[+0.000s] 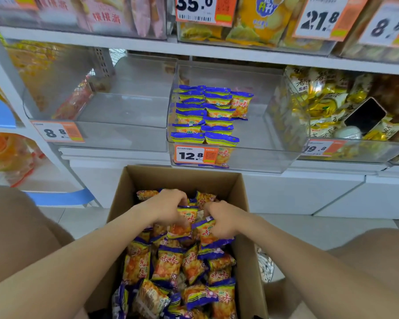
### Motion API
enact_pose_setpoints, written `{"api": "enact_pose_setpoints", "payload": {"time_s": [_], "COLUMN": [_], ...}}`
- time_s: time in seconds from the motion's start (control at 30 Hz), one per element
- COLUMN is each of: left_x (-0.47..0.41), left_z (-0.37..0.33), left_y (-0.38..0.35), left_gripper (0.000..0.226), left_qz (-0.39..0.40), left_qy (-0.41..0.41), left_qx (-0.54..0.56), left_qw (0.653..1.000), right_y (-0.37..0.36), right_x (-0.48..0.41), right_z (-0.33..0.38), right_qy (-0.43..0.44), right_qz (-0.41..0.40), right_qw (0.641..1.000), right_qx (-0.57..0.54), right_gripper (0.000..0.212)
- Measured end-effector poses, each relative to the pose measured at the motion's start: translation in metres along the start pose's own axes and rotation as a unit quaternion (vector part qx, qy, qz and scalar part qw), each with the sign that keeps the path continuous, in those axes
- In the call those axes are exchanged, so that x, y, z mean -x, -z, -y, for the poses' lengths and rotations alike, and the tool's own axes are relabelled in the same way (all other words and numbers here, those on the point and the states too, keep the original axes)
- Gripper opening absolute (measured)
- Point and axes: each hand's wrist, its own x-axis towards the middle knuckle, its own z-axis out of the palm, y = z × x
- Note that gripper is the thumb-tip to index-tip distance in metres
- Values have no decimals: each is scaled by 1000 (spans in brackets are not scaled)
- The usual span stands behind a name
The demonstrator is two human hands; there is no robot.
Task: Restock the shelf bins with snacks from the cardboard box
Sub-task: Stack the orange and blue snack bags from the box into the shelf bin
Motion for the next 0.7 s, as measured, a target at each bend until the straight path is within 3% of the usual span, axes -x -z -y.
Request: {"api": "enact_pose_setpoints", "payload": {"time_s": [0.13,0.2,0.27,0.33,0.43,0.5,0.57,0.7], "left_x": [24,36,49,58,63,64,61,51], "left_z": [-18,-26,-32,-37,-44,-48,-51,-62], "left_y": [37,56,72,86,102,108,110,113], "left_gripper": [53,52,52,54,56,47,43,41], "left_qz": [-56,-93,-105,-107,-158,-217,-292,-407], "left_qy": [3,9,5,-13,-53,-72,-82,-89], "left_qx": [33,100,195,247,307,346,323,241], "left_qw": [998,991,975,963,937,910,896,877], "right_y": [44,61,73,83,102,111,118,142], "right_x": [27,43,57,69,77,80,81,79], "right_z": [15,22,27,31,29,23,16,4], "right_qy": [-17,-9,8,25,41,51,69,120], "right_qz": [-114,-150,-141,-134,-213,-245,-284,-475], "right_qw": [984,969,942,911,880,855,825,732], "right_qx": [-138,-198,-305,-388,-422,-454,-483,-473], "right_gripper": [41,42,46,35,19,34,50,35]}}
